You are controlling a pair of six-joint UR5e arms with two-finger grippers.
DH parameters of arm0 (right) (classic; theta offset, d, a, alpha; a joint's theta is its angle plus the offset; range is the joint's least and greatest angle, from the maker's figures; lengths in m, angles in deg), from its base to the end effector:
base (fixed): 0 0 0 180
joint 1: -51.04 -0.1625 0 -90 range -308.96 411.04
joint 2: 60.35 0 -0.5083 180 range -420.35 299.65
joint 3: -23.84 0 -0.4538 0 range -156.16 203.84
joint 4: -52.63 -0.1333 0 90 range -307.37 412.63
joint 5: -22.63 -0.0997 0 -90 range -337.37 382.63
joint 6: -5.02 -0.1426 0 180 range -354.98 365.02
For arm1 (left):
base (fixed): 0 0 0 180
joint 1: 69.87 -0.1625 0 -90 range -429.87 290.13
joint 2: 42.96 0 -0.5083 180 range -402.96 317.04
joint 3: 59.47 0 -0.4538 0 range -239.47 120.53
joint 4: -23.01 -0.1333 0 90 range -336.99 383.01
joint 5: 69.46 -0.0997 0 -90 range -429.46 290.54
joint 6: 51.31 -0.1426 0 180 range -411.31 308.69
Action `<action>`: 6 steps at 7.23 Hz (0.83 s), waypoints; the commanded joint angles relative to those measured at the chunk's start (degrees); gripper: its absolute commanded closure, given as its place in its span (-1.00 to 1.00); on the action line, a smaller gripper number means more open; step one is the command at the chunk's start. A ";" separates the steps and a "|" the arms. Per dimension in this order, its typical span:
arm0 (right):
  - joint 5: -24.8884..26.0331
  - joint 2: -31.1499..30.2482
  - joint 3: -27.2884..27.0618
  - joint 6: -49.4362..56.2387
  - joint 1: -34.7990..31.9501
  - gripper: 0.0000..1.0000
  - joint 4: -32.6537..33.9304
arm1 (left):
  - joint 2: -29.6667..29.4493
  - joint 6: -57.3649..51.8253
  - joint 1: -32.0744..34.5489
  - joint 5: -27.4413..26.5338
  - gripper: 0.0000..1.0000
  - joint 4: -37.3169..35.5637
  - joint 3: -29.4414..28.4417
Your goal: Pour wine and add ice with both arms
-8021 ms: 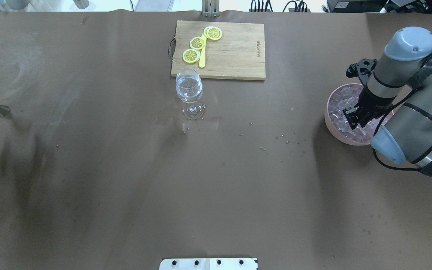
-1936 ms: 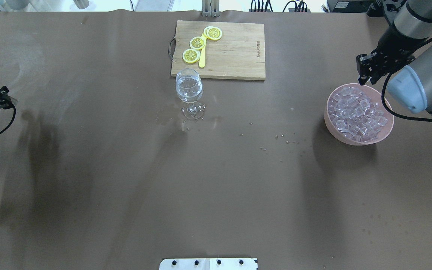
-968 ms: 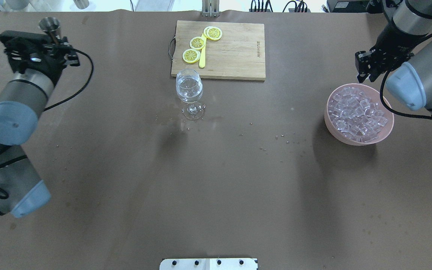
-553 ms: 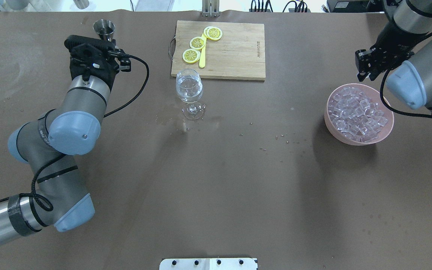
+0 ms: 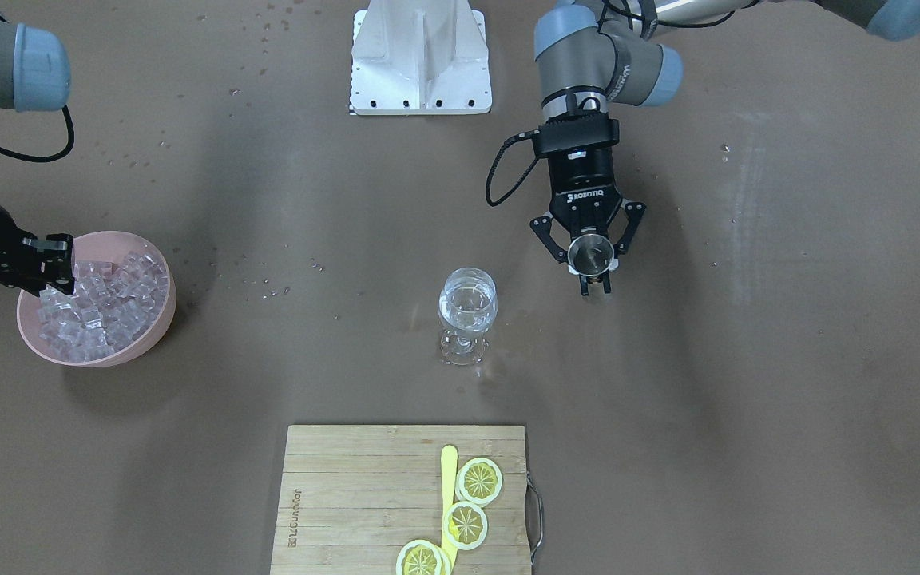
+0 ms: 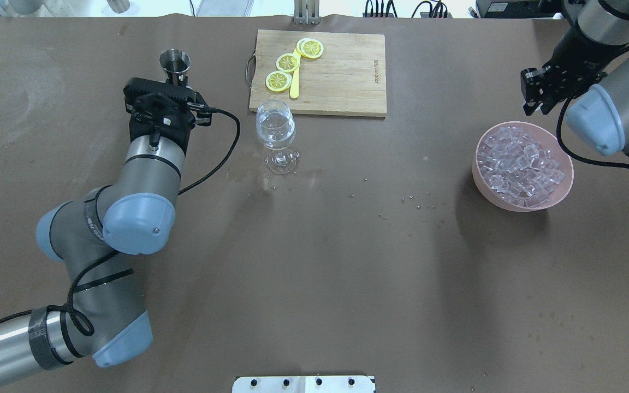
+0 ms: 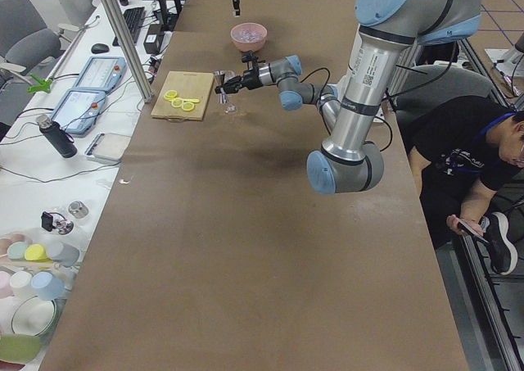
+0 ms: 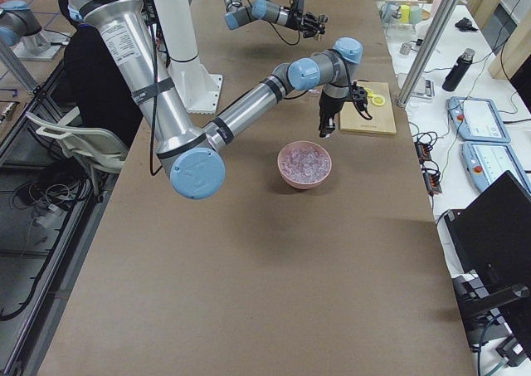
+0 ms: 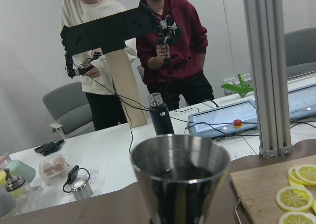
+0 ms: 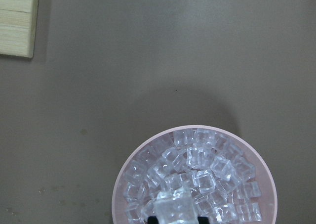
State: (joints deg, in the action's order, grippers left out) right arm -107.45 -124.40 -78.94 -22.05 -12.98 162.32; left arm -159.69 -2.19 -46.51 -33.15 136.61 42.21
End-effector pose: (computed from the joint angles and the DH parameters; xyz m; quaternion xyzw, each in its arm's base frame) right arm -0.2721 -0.6531 0.4062 -0.0119 -0.3718 -0.0479 0.9270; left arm 0.5493 -0.5076 0.2861 0.5722 0.1835 -0.1134 0.7913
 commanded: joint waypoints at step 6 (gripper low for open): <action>0.09 -0.03 0.03 0.09 -0.49 1.00 0.00 | -7.37 0.72 -2.78 -1.69 0.71 -24.64 2.74</action>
State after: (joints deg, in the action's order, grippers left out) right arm -107.42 -124.43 -78.91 -21.96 -13.47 162.32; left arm -165.67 -1.58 -48.83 -34.78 114.92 45.30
